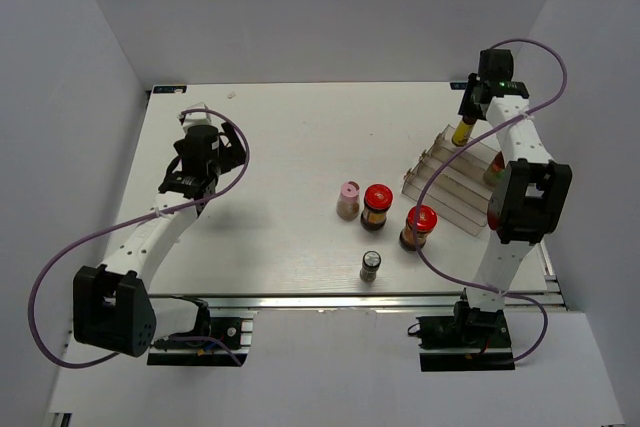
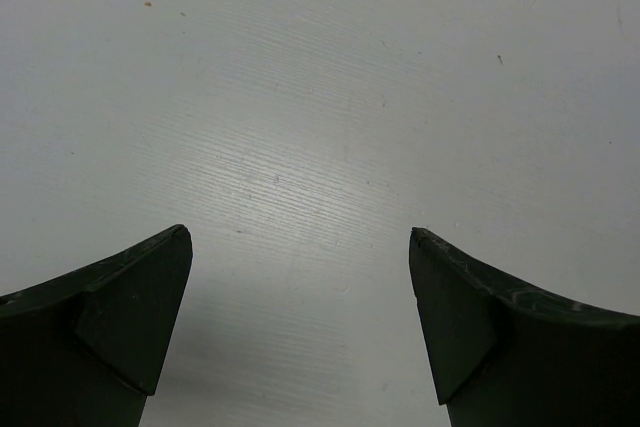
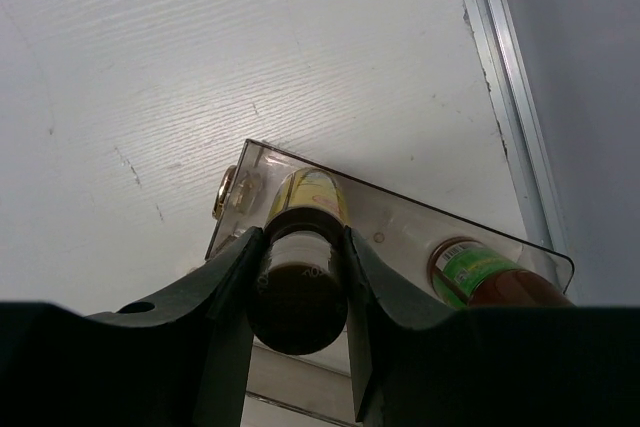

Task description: Organize the condiment bottles

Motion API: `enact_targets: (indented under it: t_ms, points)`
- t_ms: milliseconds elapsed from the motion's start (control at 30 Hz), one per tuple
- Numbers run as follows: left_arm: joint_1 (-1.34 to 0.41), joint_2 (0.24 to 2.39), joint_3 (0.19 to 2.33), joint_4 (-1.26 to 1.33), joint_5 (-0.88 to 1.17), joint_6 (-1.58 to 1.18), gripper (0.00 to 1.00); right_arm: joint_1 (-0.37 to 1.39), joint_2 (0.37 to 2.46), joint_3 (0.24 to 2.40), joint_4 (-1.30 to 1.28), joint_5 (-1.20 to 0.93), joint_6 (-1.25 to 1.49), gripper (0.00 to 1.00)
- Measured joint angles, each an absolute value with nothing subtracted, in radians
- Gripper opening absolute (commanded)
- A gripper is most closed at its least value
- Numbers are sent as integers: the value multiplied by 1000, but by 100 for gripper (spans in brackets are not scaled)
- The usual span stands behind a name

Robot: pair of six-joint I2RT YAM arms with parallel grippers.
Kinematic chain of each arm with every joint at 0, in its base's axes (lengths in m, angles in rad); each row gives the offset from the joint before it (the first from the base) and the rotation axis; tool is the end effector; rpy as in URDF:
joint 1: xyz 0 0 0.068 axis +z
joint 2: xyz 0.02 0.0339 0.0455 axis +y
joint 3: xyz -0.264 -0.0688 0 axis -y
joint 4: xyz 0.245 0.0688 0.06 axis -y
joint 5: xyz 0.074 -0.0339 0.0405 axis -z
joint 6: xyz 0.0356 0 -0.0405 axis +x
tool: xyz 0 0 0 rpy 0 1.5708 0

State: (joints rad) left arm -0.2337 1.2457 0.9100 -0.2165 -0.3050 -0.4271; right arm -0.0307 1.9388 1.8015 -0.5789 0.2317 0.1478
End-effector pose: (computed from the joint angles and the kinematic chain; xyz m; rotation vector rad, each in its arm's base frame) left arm 0.2736 -0.0541 0.2830 -0.3800 2.0609 -0.0747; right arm 0.4474 -0.0219 0.3144 0.3220 2.2491 -0.2031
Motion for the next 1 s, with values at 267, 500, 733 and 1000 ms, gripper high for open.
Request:
enact_targets:
  t_ms: [267,500,733,1000]
  points:
    - [-234,1248,910,-216,-307,-426,98,-32,1950,1749,-551,199,154,0]
    - [-234,1253,910,-217,-307,-426,98,-31,1962,1720,-513,163,158,4]
    - [-234,1253,912,-217,-307,-426,98,-31,1985,1703,-490,152,157,31]
    - [-234,1251,912,-220,-306,-426,98,-31,1970,1686,-476,108,165,89]
